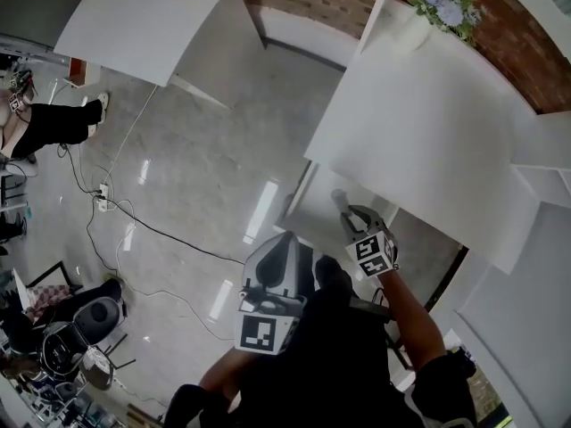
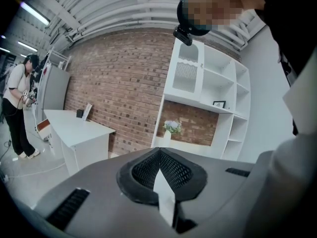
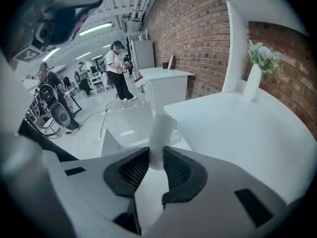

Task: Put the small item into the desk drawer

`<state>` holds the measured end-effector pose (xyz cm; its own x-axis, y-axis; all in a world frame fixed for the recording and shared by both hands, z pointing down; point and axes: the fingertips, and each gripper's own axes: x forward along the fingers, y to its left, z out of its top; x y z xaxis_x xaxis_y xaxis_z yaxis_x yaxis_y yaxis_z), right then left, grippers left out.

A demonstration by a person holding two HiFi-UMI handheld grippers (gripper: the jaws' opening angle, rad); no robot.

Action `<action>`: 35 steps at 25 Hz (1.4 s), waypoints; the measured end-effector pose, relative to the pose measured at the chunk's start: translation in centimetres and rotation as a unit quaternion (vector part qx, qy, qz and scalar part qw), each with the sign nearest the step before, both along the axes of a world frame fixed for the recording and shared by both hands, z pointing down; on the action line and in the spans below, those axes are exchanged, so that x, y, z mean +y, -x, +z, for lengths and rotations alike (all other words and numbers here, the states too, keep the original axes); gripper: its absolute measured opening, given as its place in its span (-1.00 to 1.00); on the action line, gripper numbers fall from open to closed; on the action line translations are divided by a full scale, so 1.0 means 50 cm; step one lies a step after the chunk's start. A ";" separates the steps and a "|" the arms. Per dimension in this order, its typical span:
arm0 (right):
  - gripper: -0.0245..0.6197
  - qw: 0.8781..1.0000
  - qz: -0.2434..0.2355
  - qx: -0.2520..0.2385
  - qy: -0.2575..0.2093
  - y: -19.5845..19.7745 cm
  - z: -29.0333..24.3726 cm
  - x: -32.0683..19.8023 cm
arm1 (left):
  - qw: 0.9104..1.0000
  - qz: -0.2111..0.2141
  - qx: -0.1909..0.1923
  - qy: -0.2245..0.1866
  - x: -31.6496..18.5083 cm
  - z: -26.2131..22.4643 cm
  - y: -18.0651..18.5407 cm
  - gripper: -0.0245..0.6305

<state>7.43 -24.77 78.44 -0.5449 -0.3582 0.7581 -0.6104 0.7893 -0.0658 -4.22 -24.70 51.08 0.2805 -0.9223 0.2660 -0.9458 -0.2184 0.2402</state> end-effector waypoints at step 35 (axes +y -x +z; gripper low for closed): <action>-0.59 0.985 0.028 0.112 0.128 -0.141 0.267 0.027 | 0.997 0.025 0.022 0.063 -0.028 0.011 -0.108 -0.85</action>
<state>14.51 -23.44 91.81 -0.3385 -0.1635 0.9267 -0.6739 0.7294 -0.1175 1.21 -26.11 51.62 0.3388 -0.8673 0.3648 -0.9226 -0.2303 0.3093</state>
